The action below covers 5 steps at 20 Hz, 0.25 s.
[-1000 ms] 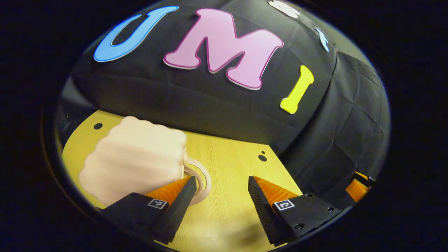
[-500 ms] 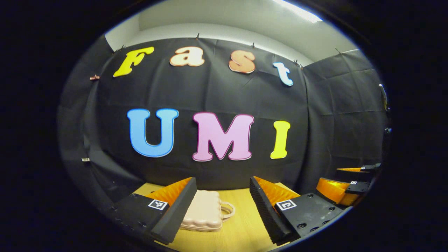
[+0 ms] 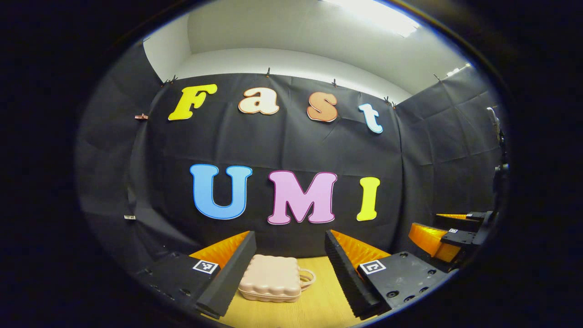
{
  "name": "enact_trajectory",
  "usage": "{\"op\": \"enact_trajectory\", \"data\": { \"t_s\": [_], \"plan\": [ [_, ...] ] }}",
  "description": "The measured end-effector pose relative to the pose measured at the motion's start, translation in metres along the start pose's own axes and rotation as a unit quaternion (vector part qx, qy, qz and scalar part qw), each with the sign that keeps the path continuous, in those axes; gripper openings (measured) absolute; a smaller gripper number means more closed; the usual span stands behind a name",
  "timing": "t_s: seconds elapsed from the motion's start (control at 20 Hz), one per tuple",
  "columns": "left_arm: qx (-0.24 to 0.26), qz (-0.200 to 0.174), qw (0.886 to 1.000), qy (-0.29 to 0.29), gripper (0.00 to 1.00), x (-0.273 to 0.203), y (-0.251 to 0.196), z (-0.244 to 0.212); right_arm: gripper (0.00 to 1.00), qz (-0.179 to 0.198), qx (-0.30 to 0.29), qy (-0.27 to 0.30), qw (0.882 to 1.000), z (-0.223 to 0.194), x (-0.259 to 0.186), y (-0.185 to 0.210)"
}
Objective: First open the suitcase, pack the skin care products into it, and then close the suitcase.
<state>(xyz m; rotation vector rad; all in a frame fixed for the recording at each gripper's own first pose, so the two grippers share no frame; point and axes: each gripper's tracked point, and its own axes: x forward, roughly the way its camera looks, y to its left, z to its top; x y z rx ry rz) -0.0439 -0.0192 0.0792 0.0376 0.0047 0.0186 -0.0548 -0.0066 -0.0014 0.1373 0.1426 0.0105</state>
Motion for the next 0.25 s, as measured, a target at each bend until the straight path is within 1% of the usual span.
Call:
{"op": "enact_trajectory", "data": {
  "t_s": [0.1, 0.25],
  "plan": [
    [0.003, 0.002, 1.0, 0.005, 0.96, -0.0013, 0.0017, -0.0056, 0.89, 0.002, -0.003, 0.006, 1.0, -0.004, -0.0023, 0.0034],
    [0.009, -0.004, 1.0, 0.009, 0.96, -0.0002, -0.0037, -0.0063, 0.89, 0.002, 0.002, -0.001, 1.0, 0.0014, -0.0038, 0.0031]
  ]
}}
